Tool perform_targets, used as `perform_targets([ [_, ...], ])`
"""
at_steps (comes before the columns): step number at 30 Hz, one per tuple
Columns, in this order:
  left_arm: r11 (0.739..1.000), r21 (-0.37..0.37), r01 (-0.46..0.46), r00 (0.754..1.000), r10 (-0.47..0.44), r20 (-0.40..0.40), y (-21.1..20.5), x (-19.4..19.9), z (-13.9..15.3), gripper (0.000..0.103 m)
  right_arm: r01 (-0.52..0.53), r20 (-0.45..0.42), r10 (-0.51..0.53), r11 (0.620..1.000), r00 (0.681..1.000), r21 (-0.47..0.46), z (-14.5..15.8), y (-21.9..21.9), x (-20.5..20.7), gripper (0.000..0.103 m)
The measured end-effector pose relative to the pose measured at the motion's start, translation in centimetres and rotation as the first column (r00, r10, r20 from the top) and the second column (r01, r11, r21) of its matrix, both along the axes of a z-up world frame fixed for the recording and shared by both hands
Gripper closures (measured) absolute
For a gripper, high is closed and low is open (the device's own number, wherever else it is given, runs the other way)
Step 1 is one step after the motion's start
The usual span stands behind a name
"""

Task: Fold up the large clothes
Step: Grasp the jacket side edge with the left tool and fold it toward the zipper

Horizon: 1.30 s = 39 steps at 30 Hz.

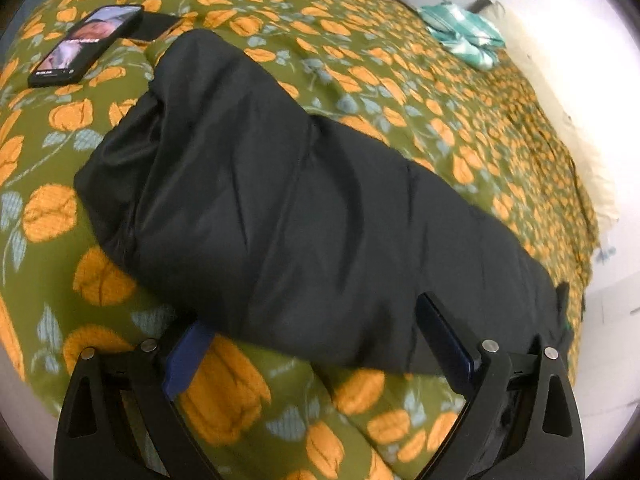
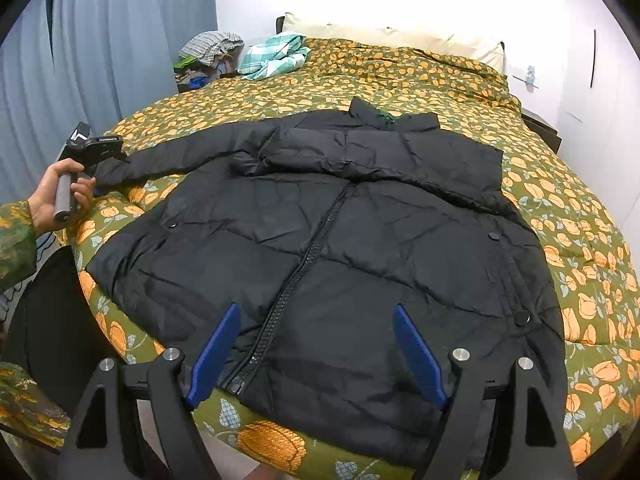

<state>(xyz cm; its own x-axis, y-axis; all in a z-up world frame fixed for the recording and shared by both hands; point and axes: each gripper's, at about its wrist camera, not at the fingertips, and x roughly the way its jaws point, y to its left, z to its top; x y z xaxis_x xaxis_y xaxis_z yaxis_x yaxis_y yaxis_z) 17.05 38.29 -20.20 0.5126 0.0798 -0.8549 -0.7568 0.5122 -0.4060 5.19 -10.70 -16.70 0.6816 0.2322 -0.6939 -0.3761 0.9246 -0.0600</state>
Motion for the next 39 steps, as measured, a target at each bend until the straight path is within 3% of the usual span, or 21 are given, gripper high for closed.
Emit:
perform_targets([
  [9, 0.998, 0.006, -0.063, 0.998, 0.063, 0.028, 2.6, -0.4, 0.0, 0.006, 0.005, -0.027, -0.005, 1.000, 1.000, -0.007, -0.5, 0.1, 0.5, 0.023],
  [12, 0.998, 0.024, -0.066, 0.997, 0.066, 0.030, 2.8, -0.5, 0.1, 0.011, -0.004, -0.024, 0.004, 1.000, 1.000, -0.011, -0.5, 0.4, 0.4, 0.023],
  [15, 0.995, 0.036, -0.093, 0.995, 0.092, 0.048, 3.0, -1.1, 0.2, 0.022, -0.009, -0.028, 0.009, 1.000, 1.000, -0.011, -0.6, 0.6, 0.5, 0.023],
  [18, 0.993, 0.057, -0.106, 0.994, 0.103, 0.041, 3.2, -1.6, 0.2, 0.044, -0.015, -0.030, 0.014, 1.000, 0.999, -0.013, -0.6, 0.8, 0.6, 0.023],
  [20, 0.992, 0.062, -0.109, 0.993, 0.107, 0.040, 3.3, -1.8, 0.1, 0.066, -0.017, -0.030, 0.016, 1.000, 0.999, -0.014, -0.6, 0.9, 0.5, 0.023],
  [23, 0.993, 0.050, -0.105, 0.993, 0.102, 0.055, 3.5, -2.3, 0.2, 0.087, -0.017, -0.027, 0.016, 1.000, 0.999, -0.013, -0.5, 0.9, 0.6, 0.023],
  [26, 0.992, 0.104, -0.076, 0.996, 0.071, 0.047, 2.8, -2.1, 1.3, 0.095, -0.018, -0.026, 0.017, 1.000, 1.000, -0.012, -0.5, 0.9, 0.5, 0.023],
  [29, 0.975, 0.221, -0.039, 0.999, 0.036, 0.019, 1.0, -1.5, 3.5, 0.097, -0.018, -0.020, 0.018, 1.000, 1.000, -0.010, -0.4, 1.0, 0.3, 0.023],
  [31, 0.951, 0.310, -0.008, 1.000, 0.003, 0.016, -0.6, -1.0, 5.5, 0.098, -0.019, -0.015, 0.018, 1.000, 1.000, -0.009, -0.3, 1.0, 0.2, 0.023],
  [33, 0.897, 0.440, 0.050, 0.998, -0.061, 0.011, -3.2, -0.4, 8.2, 0.098, -0.020, -0.009, 0.020, 1.000, 1.000, -0.005, -0.1, 1.0, 0.2, 0.023],
  [36, 0.765, 0.624, 0.158, 0.977, -0.213, 0.014, -8.8, 0.4, 12.5, 0.098, -0.017, 0.000, 0.017, 1.000, 1.000, 0.007, 0.1, 1.0, 0.0, 0.023],
  [38, 0.654, 0.721, 0.230, 0.941, -0.337, 0.006, -13.3, 0.9, 14.9, 0.098, -0.013, -0.003, 0.013, 1.000, 1.000, 0.016, 0.0, 0.9, 0.1, 0.023],
  [39, 0.581, 0.769, 0.267, 0.913, -0.408, -0.008, -16.1, 1.0, 15.9, 0.098, -0.011, -0.003, 0.011, 1.000, 1.000, 0.020, 0.0, 0.7, 0.1, 0.023],
])
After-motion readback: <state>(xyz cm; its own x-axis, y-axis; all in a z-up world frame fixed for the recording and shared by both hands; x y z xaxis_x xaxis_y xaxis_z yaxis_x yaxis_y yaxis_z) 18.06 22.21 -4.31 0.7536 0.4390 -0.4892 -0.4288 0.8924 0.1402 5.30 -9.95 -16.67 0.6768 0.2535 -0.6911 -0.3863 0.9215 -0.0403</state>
